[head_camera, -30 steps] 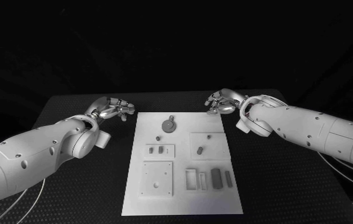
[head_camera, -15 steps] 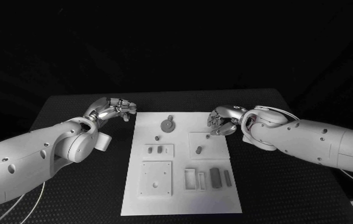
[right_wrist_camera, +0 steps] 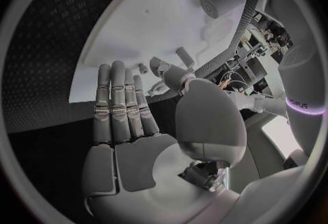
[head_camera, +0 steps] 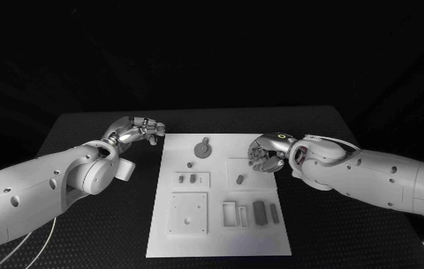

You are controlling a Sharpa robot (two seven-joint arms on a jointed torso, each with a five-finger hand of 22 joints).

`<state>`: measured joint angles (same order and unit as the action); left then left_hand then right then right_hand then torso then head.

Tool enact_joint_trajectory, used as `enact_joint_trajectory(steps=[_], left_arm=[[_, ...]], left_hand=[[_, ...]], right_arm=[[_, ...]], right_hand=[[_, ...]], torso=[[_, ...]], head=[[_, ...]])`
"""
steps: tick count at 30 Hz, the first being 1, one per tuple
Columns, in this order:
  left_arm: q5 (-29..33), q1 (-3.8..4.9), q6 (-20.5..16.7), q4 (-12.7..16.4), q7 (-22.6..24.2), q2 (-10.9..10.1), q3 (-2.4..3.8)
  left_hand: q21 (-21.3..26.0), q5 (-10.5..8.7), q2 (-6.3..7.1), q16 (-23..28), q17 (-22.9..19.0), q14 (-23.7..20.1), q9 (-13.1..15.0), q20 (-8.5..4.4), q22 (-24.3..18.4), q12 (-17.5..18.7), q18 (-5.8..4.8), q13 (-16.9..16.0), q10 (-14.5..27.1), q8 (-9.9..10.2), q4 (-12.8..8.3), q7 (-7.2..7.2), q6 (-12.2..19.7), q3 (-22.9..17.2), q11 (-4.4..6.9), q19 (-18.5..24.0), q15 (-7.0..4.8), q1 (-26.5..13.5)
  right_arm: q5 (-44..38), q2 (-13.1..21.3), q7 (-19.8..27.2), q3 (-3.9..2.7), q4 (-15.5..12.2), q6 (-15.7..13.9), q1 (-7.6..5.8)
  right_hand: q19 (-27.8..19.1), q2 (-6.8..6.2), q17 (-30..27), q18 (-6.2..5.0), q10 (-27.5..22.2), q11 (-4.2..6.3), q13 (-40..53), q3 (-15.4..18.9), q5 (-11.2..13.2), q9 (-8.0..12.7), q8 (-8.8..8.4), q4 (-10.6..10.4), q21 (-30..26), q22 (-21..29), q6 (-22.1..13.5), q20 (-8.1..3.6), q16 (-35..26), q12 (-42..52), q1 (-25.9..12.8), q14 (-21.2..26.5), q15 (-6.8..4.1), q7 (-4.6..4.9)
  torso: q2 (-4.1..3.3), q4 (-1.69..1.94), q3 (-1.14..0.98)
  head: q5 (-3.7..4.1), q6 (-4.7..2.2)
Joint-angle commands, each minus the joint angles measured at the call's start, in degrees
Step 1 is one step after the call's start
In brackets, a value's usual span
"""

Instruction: Assemble the parts on the task board

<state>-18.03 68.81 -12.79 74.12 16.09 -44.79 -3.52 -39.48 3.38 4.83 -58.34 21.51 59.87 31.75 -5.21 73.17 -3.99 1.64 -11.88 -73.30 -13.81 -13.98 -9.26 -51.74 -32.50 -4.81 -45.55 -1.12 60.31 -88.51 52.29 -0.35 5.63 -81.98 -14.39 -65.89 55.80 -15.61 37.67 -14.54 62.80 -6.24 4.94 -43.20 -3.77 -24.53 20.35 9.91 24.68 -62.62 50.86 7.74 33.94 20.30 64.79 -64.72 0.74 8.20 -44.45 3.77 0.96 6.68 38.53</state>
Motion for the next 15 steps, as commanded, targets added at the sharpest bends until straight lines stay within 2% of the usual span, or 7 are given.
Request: enact_joint_trajectory(steps=[1,15], left_arm=[[0.6,0.00,0.9,0.1,0.8,-0.1,0.03],[0.6,0.00,1.2,0.0,0.6,0.1,0.02]], left_hand=[[0.2,-0.17,-0.20,0.4,-0.1,0.1,0.1,-1.53,-0.1,-0.3,-0.86,-0.1,0.4,-0.3,0.0,-0.01,0.3,0.5,-0.09,0.0,-0.01,-0.6],[0.4,-0.20,-0.24,0.6,-0.1,0.2,0.0,-1.51,-0.1,-0.2,-0.85,-0.1,0.5,-0.3,0.0,-0.12,0.6,0.8,-0.14,-0.2,0.03,-0.8]], right_arm=[[-2.5,0.0,-0.6,0.04,-0.4,-0.4,0.26],[-5.0,-1.6,-1.5,0.21,-0.3,-0.9,0.71]], right_hand=[[0.3,-0.34,0.2,-0.46,0.5,-0.05,0.1,-0.5,-0.1,0.0,0.36,0.1,0.4,-0.1,0.7,-0.09,0.3,-0.3,0.3,-0.5,-0.02,-0.04],[1.1,0.88,1.2,-0.46,1.8,0.34,0.9,-2.0,0.5,-0.2,0.87,0.6,1.0,-0.7,2.3,-0.40,0.4,-0.7,1.7,-1.3,-0.34,-0.37]], torso=[[0.01,0.01,-0.04],[-0.03,0.03,-0.06]], head=[[-0.08,0.07],[-0.23,0.31]])
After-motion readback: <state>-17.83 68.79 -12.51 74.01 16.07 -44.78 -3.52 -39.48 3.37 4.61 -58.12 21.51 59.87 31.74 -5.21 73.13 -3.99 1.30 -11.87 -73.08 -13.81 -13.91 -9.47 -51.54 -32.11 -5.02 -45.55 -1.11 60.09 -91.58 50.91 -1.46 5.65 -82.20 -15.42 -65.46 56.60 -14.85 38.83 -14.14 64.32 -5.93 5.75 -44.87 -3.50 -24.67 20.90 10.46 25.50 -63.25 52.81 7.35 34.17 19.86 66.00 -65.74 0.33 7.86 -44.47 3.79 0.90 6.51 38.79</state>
